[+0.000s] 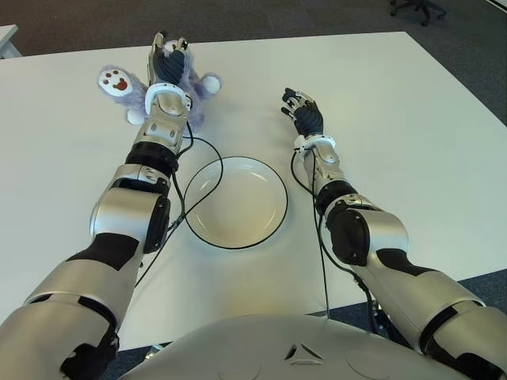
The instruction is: Put the doll into the plate.
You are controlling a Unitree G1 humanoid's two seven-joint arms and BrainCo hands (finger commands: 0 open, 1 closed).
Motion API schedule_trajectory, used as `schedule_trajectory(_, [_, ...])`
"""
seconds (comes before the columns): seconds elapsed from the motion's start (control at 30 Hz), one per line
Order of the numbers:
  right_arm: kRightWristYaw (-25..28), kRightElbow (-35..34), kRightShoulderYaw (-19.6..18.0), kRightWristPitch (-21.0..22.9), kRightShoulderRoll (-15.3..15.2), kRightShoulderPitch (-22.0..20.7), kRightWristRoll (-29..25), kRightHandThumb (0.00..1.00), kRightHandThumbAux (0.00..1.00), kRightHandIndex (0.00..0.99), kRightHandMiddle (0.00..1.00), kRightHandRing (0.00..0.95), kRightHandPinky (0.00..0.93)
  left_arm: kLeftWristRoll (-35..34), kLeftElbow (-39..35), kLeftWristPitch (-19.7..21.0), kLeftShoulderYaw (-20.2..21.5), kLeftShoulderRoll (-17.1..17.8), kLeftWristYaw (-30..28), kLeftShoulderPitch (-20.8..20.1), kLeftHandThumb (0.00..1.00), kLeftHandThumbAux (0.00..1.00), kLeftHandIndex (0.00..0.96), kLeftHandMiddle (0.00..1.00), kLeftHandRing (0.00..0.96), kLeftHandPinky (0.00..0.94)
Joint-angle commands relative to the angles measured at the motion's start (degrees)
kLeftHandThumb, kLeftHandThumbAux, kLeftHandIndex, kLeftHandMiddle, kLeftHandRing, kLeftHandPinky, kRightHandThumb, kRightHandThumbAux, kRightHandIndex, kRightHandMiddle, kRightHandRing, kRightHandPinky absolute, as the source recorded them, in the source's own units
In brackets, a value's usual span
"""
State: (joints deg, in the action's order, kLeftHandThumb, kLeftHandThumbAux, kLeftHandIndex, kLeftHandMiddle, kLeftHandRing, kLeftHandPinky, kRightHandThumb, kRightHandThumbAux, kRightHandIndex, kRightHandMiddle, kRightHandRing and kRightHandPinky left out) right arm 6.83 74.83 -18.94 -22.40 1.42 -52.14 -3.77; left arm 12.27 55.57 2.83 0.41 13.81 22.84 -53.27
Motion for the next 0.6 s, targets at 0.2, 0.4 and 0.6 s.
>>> schedule_trajectory(0.2, [-0.9, 2.3, -0.1, 3.0, 0.8, 2.6, -0.1, 0.705, 0.733, 0.4, 0.157, 0.133, 0.171, 0.6, 1.6, 0.0, -1.2, 0.1, -0.7, 1.0, 0.481, 0.24, 0.051, 0.147, 0.104, 0.047])
schedule_trajectory(0.4, [-0.8, 2.3, -0.1, 2.9, 0.9, 2.6, -0.1, 0.706, 0.734, 0.399, 0.157, 0.133, 0.167, 0.5, 1.8, -0.4, -1.4, 0.2, -0.7, 0.9, 0.465, 0.219, 0.036, 0.13, 0.09, 0.051])
schedule_trajectory(0.6, [-0.9, 2.3, -0.3, 3.1, 0.9, 2.5, -0.2, 0.706, 0.734, 0.399, 0.156, 0.132, 0.169, 0.5, 2.2, -1.0, -1.5, 0.2, -0.7, 0.9, 0.467, 0.192, 0.021, 0.113, 0.071, 0.03])
